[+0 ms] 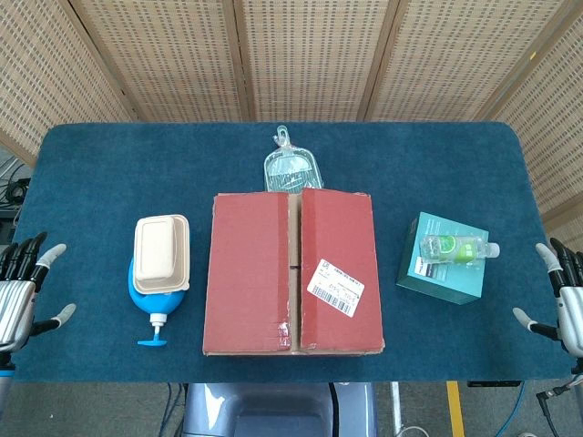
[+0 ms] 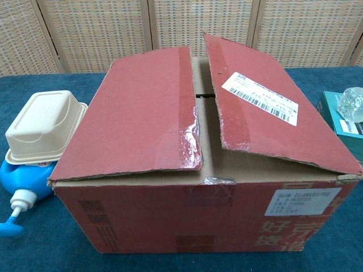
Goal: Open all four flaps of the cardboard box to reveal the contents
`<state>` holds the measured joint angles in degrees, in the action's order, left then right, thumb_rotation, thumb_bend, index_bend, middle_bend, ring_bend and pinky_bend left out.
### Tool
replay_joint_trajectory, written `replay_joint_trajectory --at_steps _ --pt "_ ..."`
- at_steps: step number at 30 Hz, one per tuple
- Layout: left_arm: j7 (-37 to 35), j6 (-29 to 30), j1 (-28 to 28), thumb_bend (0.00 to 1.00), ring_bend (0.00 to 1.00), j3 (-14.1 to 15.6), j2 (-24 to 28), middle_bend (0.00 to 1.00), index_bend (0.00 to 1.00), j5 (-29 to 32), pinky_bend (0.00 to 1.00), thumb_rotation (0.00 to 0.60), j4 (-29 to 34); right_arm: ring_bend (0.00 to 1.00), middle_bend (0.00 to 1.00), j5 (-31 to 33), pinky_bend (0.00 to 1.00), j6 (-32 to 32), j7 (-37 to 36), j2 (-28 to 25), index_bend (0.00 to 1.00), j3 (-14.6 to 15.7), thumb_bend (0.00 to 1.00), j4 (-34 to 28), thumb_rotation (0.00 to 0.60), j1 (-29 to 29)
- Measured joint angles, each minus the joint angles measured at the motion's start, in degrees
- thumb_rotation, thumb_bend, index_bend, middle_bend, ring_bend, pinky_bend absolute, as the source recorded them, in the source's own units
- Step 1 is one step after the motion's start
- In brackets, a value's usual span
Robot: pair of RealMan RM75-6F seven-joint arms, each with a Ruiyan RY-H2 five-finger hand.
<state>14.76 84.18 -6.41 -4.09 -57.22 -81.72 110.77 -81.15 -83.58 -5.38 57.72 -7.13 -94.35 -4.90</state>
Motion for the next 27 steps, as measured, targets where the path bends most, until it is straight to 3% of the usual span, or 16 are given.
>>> replay_joint_trajectory --at_steps 18,22,27 --pt "-0.4 0.3 0.2 0.22 0.0 0.4 0.3 0.0 0.14 -0.1 0.0 0.6 -0.1 0.0 0.03 -0.5 0.0 -0.8 0.1 -0.3 0.04 -0.1 0.22 -0.5 0.6 0.2" --pt "-0.5 0.3 0.3 0.22 0.0 0.5 0.4 0.0 0.14 -0.1 0.0 0.6 -0.2 0.0 0.03 -0.4 0.0 -0.7 0.1 -0.4 0.04 -0.3 0.32 -0.7 0.6 0.1" --pt "-0.3 -0.3 0.2 0.22 0.0 0.7 0.6 0.0 0.15 0.2 0.0 0.6 0.1 0.0 0.04 -0.5 0.0 -0.4 -0.4 -1.1 0.04 -0.6 0.61 -1.1 0.6 -0.4"
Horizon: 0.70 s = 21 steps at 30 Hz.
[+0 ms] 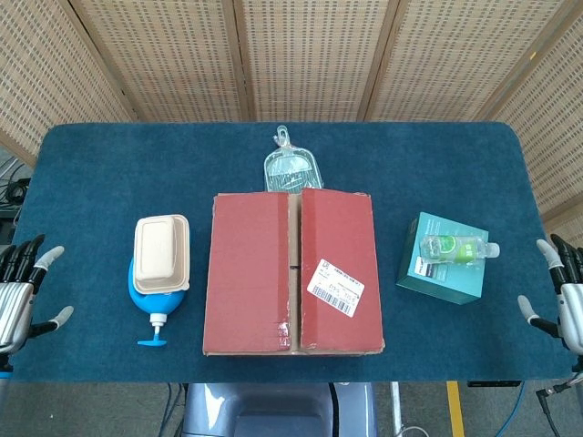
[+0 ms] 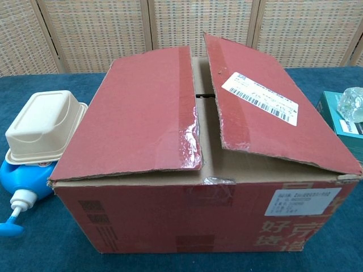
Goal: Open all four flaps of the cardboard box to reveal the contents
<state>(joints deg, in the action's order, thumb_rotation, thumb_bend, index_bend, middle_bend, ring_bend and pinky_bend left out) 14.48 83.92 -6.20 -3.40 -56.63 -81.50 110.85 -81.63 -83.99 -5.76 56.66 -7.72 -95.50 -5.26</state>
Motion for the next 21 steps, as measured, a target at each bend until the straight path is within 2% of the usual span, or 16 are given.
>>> replay_joint_trajectory --at_steps 6,8,21 --pt "0.6 -1.0 -0.2 0.22 0.0 0.3 0.4 0.0 0.14 0.5 0.0 0.6 0.6 0.0 0.06 -1.6 0.0 1.1 -2.7 -1.7 0.06 -0.6 0.94 -0.6 0.6 -1.4" --pt "0.8 -1.4 -0.3 0.22 0.0 0.5 0.5 0.0 0.14 0.6 0.0 0.6 0.8 0.0 0.08 -2.5 0.0 1.8 -4.4 -2.4 0.08 -0.8 0.99 -0.8 0.6 -2.3" --pt "2.2 -3.2 -1.3 0.22 0.0 0.6 0.7 0.0 0.14 1.8 0.0 0.6 1.6 0.0 0.19 -12.1 0.0 7.7 -21.3 -6.0 0.22 -3.1 1.0 -2.0 0.6 -12.1"
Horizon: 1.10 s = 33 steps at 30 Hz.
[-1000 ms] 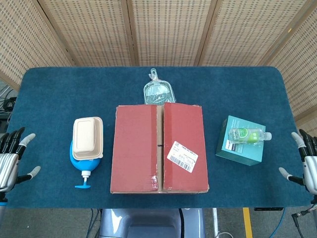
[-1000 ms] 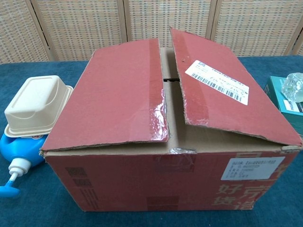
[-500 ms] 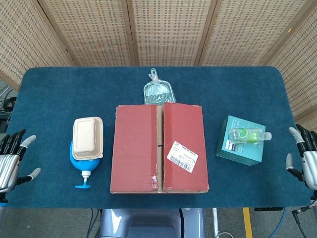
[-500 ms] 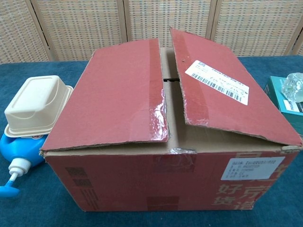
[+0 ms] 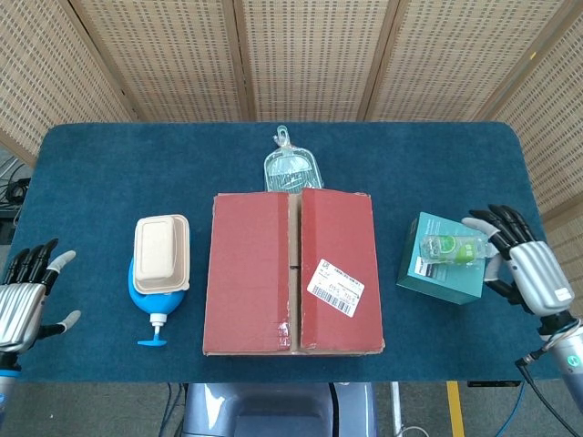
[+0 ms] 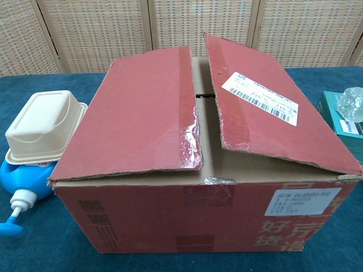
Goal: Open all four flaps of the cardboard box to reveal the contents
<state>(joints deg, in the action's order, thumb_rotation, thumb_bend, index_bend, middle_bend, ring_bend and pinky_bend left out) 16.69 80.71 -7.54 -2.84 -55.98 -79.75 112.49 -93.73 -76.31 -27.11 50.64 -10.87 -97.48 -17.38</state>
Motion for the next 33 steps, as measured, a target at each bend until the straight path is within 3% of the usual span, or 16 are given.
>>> replay_joint_trajectory --at_steps 14,33 --pt "2.4 -1.8 -1.3 0.22 0.0 -0.4 -0.4 0.0 0.15 2.8 0.0 0.6 0.5 0.0 0.24 -5.1 0.0 12.2 -11.6 -0.8 0.26 -3.5 1.0 -3.0 0.6 -16.9" --pt "2.5 -3.5 -2.4 0.22 0.0 -0.4 -0.5 0.0 0.14 5.3 0.0 0.6 -0.3 0.0 0.25 -3.6 0.0 26.7 -7.9 4.0 0.27 -3.5 1.0 -4.4 0.6 -31.0"
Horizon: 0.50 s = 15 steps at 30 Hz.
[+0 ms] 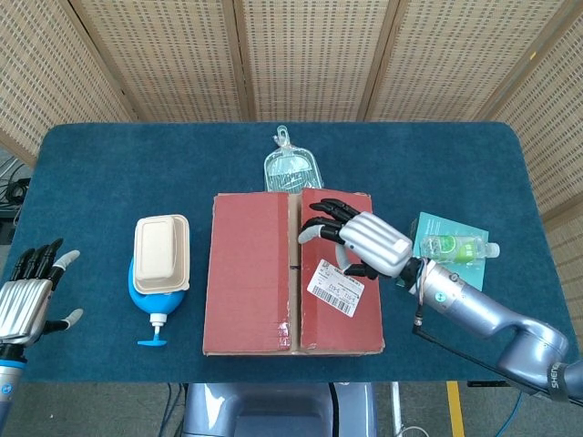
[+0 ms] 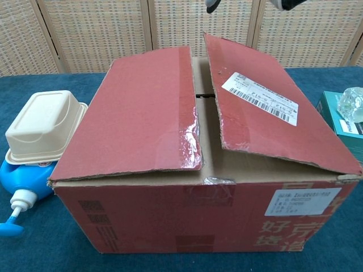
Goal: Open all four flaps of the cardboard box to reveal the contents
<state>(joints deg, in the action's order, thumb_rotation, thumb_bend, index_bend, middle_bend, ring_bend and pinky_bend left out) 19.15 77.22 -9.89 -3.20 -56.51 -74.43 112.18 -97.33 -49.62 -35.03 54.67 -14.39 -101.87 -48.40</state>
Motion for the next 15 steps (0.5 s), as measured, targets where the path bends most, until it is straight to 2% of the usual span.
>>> replay_joint_trajectory --at_steps 15 --pt "-1.5 -0.6 0.0 0.22 0.0 0.4 0.1 0.0 0.14 1.3 0.0 0.6 -1.3 0.0 0.25 4.9 0.0 5.3 4.3 3.8 0.27 1.8 1.0 1.2 0.6 -4.1"
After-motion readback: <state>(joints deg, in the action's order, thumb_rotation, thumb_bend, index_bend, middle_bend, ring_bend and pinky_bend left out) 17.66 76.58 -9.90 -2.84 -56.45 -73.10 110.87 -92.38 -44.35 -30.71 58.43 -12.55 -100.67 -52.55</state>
